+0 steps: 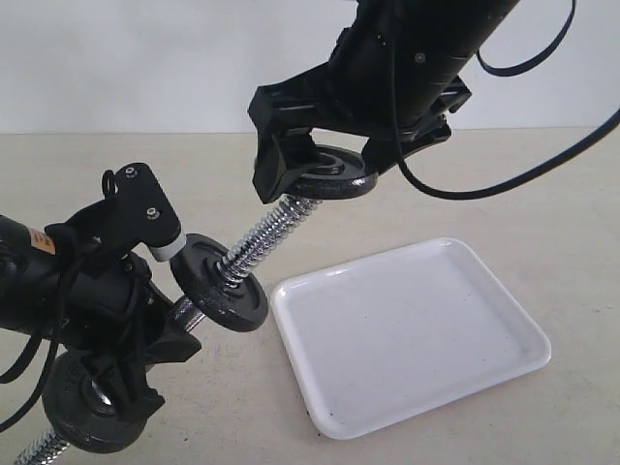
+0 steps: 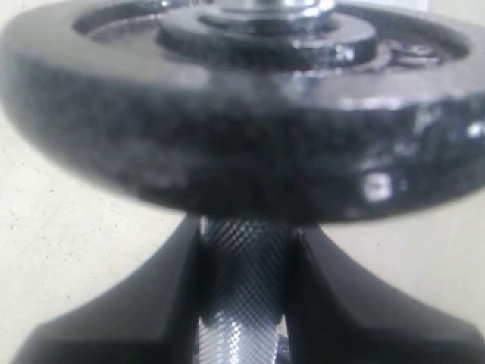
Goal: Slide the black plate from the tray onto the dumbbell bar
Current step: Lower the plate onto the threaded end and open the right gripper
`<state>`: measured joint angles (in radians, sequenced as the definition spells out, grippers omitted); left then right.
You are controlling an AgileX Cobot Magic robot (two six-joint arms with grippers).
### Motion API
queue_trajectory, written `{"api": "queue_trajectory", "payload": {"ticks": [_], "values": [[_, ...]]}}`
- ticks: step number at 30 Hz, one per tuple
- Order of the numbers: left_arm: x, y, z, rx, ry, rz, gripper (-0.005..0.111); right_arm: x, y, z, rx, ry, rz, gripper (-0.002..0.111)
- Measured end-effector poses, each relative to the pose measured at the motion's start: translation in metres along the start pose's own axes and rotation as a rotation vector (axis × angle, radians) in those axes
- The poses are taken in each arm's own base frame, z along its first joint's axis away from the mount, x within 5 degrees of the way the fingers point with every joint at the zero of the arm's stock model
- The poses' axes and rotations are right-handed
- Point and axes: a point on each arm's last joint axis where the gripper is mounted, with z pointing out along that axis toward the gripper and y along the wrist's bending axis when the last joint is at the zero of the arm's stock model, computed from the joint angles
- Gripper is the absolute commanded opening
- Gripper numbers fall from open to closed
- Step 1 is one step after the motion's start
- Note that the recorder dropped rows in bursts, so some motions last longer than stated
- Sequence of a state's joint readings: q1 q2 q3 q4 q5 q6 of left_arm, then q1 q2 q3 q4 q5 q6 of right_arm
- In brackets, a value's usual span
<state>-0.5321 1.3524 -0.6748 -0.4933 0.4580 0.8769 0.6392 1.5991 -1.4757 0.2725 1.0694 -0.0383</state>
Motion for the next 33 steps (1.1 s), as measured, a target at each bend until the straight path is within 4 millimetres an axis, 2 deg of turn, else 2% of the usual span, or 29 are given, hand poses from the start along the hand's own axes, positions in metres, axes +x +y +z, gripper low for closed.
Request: {"api": "queue_trajectory", "payload": {"ticks": [25, 29, 33], "values": [[-0.003, 0.001, -0.003, -0.024, -0.041, -0.022, 0.004, 0.001, 0.007, -0.003, -0.114, 0.008, -0.050, 0.000], [-0.004, 0.001, -0.006, -0.032, -0.055, -0.020, 0.004, 0.001, 0.008, -0.004, -0.126, 0.004, -0.060, 0.000], [-0.004, -0.002, -0.018, -0.052, -0.093, -0.015, 0.004, -0.002, 0.014, -0.010, -0.182, -0.037, -0.057, 0.000]]}}
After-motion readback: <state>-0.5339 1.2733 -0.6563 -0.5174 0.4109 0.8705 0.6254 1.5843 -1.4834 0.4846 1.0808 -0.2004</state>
